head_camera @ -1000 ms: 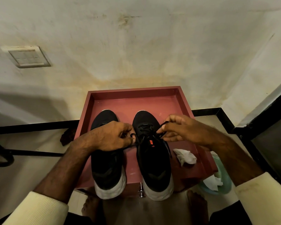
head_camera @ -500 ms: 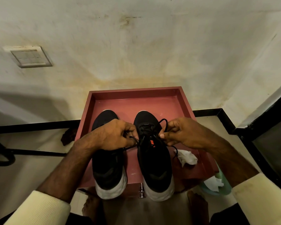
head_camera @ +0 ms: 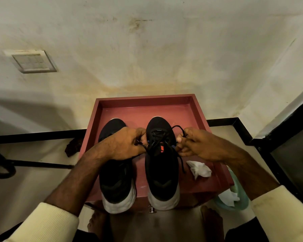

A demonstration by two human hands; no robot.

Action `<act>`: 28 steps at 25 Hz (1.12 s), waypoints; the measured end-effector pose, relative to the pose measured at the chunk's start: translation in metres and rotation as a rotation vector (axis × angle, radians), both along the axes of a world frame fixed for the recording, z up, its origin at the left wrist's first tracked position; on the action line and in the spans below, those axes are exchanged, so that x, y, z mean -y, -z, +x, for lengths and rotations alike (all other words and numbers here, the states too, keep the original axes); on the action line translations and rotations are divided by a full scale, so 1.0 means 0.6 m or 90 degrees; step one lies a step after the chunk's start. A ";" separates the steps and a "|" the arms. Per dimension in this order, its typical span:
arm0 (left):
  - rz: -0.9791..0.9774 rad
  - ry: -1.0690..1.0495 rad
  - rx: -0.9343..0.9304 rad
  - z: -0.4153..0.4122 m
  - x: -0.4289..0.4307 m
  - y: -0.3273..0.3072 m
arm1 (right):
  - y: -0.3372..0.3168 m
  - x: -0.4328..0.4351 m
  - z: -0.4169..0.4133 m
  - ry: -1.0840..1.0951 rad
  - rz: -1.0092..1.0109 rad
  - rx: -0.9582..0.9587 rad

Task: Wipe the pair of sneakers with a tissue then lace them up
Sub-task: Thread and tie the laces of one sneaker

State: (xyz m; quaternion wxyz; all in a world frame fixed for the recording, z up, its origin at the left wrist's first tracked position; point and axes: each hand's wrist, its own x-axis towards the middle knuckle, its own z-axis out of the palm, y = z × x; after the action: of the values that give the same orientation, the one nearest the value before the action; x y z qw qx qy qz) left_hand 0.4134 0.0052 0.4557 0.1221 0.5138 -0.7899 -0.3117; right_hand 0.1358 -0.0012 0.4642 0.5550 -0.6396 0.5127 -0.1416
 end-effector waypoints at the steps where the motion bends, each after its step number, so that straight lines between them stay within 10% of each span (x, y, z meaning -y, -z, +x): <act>1: 0.006 0.002 0.004 0.001 0.000 -0.001 | 0.002 0.000 0.000 0.012 -0.032 -0.016; 8: 0.093 0.009 0.007 0.013 -0.010 -0.026 | -0.015 -0.004 -0.006 0.136 -0.295 -0.099; 14: 0.081 0.016 -0.017 0.014 -0.013 -0.031 | -0.001 -0.064 0.039 -0.124 -0.292 -0.257; 28: 0.003 -0.114 -0.256 0.110 -0.038 -0.075 | 0.004 -0.077 0.055 -0.004 -0.206 -0.200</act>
State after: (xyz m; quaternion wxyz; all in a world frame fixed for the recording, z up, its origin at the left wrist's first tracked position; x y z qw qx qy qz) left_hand 0.4796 0.0281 0.5009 0.3032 0.5095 -0.7004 -0.3974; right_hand 0.1686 0.0451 0.4616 0.3587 -0.7364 0.5612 -0.1190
